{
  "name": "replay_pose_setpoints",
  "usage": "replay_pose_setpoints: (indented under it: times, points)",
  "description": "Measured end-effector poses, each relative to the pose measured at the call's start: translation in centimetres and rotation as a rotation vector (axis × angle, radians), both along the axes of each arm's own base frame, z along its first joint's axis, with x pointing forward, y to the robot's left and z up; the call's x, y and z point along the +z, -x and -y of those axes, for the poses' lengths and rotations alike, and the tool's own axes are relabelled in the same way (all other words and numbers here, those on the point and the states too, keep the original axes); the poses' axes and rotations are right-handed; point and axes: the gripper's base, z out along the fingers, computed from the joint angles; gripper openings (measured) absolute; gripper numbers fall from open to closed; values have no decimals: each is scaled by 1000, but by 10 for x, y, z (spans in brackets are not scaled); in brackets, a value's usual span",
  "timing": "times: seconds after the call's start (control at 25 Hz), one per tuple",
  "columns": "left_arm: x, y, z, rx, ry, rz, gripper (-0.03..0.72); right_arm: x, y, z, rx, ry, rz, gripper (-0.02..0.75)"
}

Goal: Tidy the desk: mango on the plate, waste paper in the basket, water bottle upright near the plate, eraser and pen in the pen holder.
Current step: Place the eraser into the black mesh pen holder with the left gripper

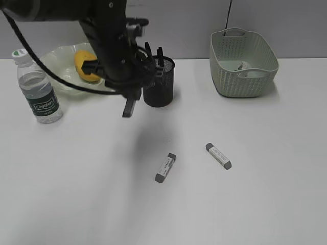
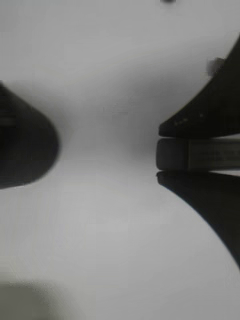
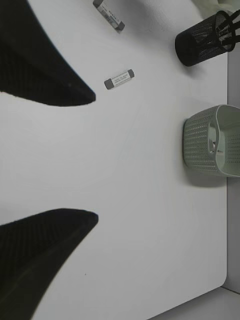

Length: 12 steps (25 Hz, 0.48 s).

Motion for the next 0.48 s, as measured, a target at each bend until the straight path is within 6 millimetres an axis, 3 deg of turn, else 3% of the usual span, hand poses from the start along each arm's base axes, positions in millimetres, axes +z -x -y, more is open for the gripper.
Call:
replay_pose_setpoints:
  times: [0.2, 0.48]
  points:
    - [32, -19, 12, -42, 112, 230, 155, 0, 0, 0, 0, 0, 1, 512]
    - [32, -36, 25, -122, 189, 438, 155, 0, 0, 0, 0, 0, 1, 512]
